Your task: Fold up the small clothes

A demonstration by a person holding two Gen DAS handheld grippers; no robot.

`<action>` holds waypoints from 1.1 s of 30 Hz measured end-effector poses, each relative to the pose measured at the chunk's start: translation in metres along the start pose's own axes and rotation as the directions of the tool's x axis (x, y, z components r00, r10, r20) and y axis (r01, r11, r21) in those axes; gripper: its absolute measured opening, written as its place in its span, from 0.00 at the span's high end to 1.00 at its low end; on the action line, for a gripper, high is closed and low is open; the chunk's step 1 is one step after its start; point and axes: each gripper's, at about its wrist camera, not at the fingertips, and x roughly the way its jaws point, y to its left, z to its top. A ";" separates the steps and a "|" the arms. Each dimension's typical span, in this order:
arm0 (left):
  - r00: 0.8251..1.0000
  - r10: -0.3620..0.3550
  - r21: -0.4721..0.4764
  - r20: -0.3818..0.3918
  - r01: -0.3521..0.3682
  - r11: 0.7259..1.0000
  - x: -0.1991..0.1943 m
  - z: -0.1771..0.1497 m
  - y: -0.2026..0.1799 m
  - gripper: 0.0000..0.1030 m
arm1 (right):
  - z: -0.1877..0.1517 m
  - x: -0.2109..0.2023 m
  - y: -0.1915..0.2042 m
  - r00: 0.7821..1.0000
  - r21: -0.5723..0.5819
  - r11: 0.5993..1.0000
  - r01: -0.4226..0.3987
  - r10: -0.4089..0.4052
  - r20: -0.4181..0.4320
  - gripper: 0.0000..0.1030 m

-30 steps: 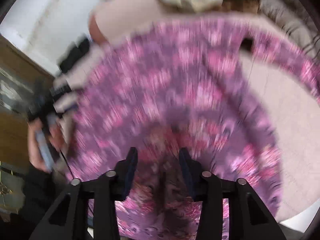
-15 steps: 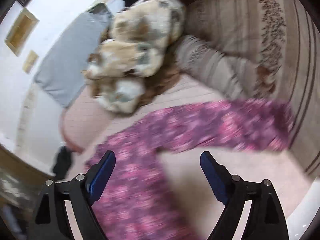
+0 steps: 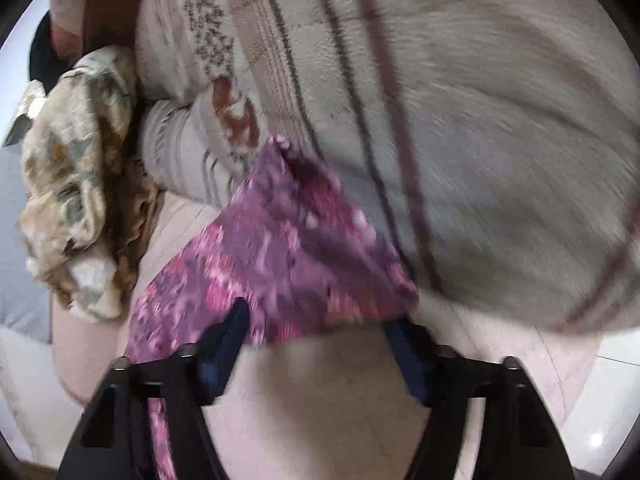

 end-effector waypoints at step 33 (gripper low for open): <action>0.918 -0.389 -0.529 -0.071 0.296 0.795 0.043 0.038 0.244 0.11 | -0.386 -0.019 0.224 0.845 -0.830 0.160 -0.535 0.122 -0.521 0.36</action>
